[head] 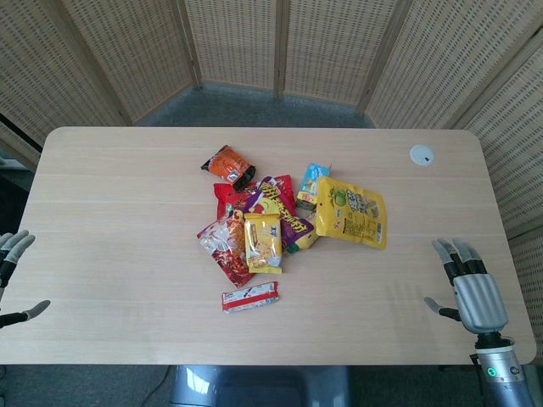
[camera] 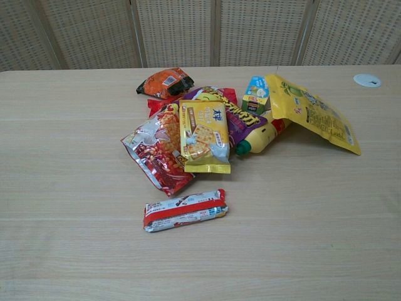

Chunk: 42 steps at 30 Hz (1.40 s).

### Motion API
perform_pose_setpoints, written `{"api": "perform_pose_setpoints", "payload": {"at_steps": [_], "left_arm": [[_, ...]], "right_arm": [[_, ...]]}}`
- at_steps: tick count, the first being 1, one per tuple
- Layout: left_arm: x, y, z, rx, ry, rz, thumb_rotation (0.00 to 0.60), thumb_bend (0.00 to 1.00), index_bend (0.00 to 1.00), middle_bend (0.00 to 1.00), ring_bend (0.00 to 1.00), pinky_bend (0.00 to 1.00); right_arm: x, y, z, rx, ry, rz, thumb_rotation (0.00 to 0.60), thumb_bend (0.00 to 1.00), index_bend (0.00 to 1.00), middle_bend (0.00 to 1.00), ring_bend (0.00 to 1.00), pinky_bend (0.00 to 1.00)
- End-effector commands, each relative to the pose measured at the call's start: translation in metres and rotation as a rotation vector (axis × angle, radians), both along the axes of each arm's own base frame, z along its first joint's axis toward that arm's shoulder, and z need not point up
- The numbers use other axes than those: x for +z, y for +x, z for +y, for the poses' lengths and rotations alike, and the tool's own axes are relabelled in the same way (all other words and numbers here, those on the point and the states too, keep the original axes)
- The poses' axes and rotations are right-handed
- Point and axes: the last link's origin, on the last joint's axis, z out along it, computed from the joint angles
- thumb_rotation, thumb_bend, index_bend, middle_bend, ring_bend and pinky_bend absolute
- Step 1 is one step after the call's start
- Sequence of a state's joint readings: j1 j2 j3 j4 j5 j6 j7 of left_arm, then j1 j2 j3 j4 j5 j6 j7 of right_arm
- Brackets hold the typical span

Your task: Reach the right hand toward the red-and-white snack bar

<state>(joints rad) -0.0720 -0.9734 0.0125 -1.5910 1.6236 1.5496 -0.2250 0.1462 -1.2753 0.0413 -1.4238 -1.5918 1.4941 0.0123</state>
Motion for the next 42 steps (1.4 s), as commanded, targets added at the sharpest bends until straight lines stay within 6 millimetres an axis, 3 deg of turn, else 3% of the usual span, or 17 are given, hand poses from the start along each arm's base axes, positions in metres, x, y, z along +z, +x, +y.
{"api": "perform_pose_setpoints", "payload": {"at_steps": [1,10,16,24,35,42], "left_arm": [[0.0,0.0,0.0,0.0,0.002,0.0,0.6,0.0,0.03,0.0,0.0,0.0],[0.002,0.0,0.0,0.0,0.008,-0.002,0.6,0.0,0.03,0.0,0.0,0.0],[0.002,-0.001,0.001,0.005,0.009,-0.004,0.6,0.0,0.03,0.0,0.0,0.0],[0.001,-0.001,0.001,0.007,0.003,-0.003,0.6,0.0,0.03,0.0,0.0,0.0],[0.003,-0.002,0.002,0.012,0.011,-0.008,0.6,0.0,0.03,0.0,0.0,0.0],[0.004,-0.003,0.002,0.015,0.01,-0.01,0.6,0.0,0.03,0.0,0.0,0.0]], "right_arm": [[-0.001,0.0,0.0,0.0,0.004,0.004,0.6,0.0,0.0,0.0,0.0,0.0],[-0.006,0.0,-0.001,0.001,0.017,0.005,0.6,0.0,0.0,0.0,0.0,0.0],[-0.019,0.009,0.001,0.01,0.077,-0.019,0.6,0.0,0.0,0.0,0.0,0.0],[-0.051,0.042,0.0,0.093,0.254,-0.031,0.6,0.0,0.0,0.0,0.0,0.0],[-0.111,0.093,0.023,0.22,0.447,-0.054,0.6,0.0,0.0,0.0,0.0,0.0],[-0.144,0.126,0.019,0.289,0.513,-0.073,0.6,0.0,0.0,0.0,0.0,0.0]]}}
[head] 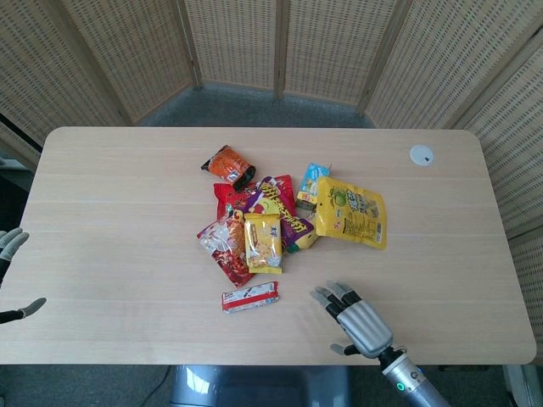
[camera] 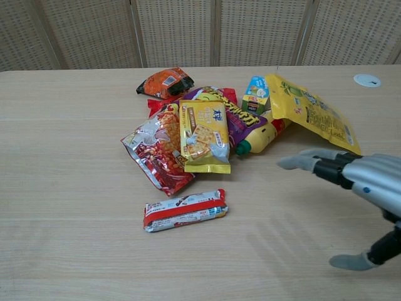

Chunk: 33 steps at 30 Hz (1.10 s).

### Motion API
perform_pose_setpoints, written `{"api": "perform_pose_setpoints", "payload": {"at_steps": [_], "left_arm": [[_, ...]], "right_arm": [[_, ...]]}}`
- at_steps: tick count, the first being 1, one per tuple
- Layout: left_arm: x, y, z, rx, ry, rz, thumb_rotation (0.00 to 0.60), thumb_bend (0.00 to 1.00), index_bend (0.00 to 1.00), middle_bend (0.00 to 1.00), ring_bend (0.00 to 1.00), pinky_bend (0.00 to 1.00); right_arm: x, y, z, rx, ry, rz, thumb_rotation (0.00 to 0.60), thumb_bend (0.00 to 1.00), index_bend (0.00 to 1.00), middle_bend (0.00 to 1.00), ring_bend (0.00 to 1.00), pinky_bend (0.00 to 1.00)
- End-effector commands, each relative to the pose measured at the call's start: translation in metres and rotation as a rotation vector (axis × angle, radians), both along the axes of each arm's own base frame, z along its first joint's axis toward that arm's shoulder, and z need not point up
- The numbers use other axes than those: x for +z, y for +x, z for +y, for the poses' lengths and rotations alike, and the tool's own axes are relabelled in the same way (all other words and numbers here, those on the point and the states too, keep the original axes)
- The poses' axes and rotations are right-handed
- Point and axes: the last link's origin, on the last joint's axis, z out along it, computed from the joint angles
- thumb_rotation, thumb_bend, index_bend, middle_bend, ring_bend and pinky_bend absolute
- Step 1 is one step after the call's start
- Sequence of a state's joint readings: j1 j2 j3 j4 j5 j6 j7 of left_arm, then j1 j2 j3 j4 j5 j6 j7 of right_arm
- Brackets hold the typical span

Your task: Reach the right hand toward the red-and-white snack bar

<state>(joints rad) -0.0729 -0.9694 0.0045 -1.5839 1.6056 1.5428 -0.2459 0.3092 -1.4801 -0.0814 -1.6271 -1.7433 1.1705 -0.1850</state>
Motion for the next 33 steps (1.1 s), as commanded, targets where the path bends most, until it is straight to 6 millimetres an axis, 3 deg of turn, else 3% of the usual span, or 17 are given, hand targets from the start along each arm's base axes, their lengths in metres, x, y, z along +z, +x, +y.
{"api": "perform_pose_setpoints", "payload": {"at_steps": [1,20,33], "left_arm": [[0.0,0.0,0.0,0.0,0.001,-0.001,0.6,0.0,0.03,0.0,0.0,0.0],[0.001,-0.001,0.001,0.003,0.002,-0.005,0.6,0.0,0.03,0.0,0.0,0.0],[0.003,-0.002,0.002,0.007,0.006,-0.009,0.6,0.0,0.03,0.0,0.0,0.0]], "right_arm": [[-0.015,0.019,-0.005,0.043,0.027,-0.006,0.6,0.0,0.0,0.0,0.0,0.0],[-0.085,0.08,-0.04,0.093,0.152,0.036,0.6,0.0,0.0,0.0,0.0,0.0],[-0.117,0.083,-0.059,0.04,0.149,0.048,0.6,0.0,0.06,0.13,0.0,0.0]]}}
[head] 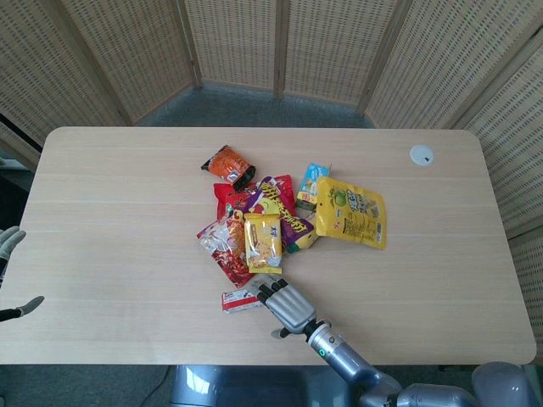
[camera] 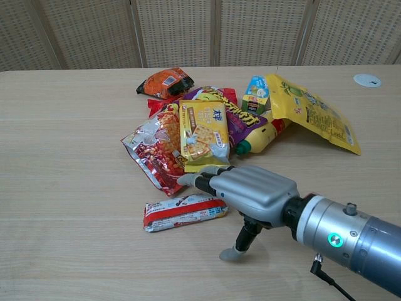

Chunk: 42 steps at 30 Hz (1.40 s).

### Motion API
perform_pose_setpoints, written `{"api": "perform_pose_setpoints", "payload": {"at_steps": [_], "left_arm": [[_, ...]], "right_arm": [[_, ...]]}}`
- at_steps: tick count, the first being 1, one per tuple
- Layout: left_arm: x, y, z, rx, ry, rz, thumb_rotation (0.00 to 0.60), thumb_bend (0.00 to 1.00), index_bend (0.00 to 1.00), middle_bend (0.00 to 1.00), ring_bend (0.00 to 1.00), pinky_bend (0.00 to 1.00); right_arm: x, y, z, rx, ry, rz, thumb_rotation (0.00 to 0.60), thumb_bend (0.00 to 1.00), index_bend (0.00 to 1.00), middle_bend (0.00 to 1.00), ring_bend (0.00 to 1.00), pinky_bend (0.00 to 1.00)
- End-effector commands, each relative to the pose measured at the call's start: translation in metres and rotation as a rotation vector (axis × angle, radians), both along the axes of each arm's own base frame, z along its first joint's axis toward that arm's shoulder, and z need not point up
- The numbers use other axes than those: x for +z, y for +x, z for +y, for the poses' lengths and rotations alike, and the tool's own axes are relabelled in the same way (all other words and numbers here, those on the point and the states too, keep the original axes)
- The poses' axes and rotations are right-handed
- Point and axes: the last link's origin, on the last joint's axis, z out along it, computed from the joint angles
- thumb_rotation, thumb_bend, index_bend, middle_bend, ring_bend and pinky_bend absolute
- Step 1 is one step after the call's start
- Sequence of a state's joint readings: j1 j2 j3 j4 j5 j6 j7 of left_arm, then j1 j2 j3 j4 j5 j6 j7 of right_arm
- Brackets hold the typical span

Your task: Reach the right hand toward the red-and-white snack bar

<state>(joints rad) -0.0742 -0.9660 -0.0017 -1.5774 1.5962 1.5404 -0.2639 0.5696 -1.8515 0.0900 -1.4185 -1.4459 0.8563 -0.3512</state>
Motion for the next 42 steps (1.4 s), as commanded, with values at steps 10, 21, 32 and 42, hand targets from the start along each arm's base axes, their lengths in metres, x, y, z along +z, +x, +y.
{"api": "perform_pose_setpoints", "payload": {"at_steps": [10,21,32,42], "left_arm": [[0.0,-0.001,0.001,0.003,-0.001,0.001,0.6,0.0,0.03,0.0,0.0,0.0],[0.002,0.0,0.0,0.0,0.005,-0.004,0.6,0.0,0.03,0.0,0.0,0.0],[0.003,0.0,0.0,-0.002,0.008,-0.006,0.6,0.0,0.03,0.0,0.0,0.0],[0.0,0.001,0.0,-0.006,-0.004,-0.003,0.6,0.0,0.03,0.0,0.0,0.0]], "right_arm": [[-0.021,0.007,-0.01,-0.017,-0.019,-0.003,0.6,0.0,0.23,0.31,0.18,0.02],[-0.03,0.009,-0.011,-0.011,-0.059,-0.026,0.6,0.0,0.45,0.6,0.6,0.48],[-0.002,0.01,-0.005,0.012,-0.106,-0.073,0.6,0.06,0.48,0.63,0.66,0.54],[0.06,0.052,-0.011,0.114,-0.207,-0.165,0.6,0.07,0.49,0.64,0.66,0.54]]}}
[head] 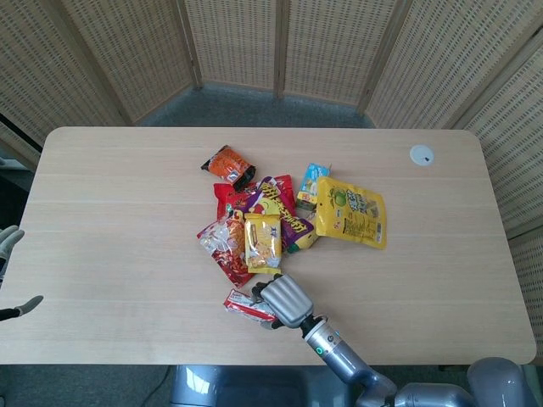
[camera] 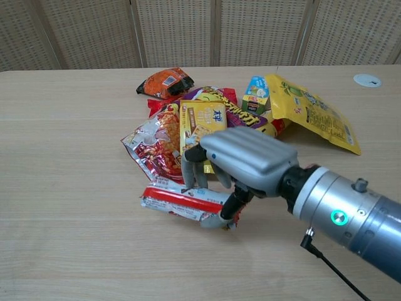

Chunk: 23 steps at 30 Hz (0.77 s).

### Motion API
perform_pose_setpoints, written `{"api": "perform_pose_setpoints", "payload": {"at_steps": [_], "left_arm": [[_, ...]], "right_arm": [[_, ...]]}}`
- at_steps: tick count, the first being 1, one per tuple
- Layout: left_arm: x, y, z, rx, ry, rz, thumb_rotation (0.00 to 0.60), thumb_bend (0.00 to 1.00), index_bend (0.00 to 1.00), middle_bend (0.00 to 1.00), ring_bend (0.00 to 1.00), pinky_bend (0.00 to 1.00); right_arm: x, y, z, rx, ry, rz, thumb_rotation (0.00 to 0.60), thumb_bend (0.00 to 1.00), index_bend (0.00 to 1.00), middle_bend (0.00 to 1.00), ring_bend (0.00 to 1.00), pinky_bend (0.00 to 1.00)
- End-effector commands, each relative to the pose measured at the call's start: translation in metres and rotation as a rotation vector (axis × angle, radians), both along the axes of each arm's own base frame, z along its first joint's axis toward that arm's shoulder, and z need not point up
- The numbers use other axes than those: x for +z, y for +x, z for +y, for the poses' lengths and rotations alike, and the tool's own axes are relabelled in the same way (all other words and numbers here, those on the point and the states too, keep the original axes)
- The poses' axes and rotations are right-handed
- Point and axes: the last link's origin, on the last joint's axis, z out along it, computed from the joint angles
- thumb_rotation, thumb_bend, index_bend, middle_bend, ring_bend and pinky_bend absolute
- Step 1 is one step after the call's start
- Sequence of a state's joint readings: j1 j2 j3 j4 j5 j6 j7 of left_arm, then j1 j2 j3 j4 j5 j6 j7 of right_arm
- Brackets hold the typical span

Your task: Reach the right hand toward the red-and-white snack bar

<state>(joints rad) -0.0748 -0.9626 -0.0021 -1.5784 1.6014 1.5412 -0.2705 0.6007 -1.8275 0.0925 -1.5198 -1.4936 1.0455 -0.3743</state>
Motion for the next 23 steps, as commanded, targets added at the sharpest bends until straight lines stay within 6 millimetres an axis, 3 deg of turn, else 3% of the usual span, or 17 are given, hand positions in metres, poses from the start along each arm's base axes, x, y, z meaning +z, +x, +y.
{"api": "perform_pose_setpoints", "payload": {"at_steps": [1,10,17,23], "left_arm": [[-0.001,0.0,0.0,0.0,-0.002,0.001,0.6,0.0,0.03,0.0,0.0,0.0],[0.0,0.001,-0.001,-0.004,-0.004,-0.004,0.6,0.0,0.03,0.0,0.0,0.0],[0.001,0.001,-0.001,-0.004,-0.003,-0.006,0.6,0.0,0.03,0.0,0.0,0.0],[0.0,0.0,0.0,-0.003,-0.007,-0.005,0.6,0.0,0.03,0.0,0.0,0.0]], "right_arm": [[0.035,0.027,-0.009,0.065,-0.078,-0.038,0.6,0.07,0.49,0.64,0.66,0.54],[0.074,0.082,-0.036,0.128,-0.167,-0.063,0.6,0.08,0.5,0.64,0.66,0.54],[0.082,0.098,-0.053,0.107,-0.189,-0.054,0.6,0.08,0.5,0.64,0.66,0.54],[0.084,0.099,-0.057,0.101,-0.199,-0.038,0.6,0.1,0.49,0.64,0.66,0.54]]}}
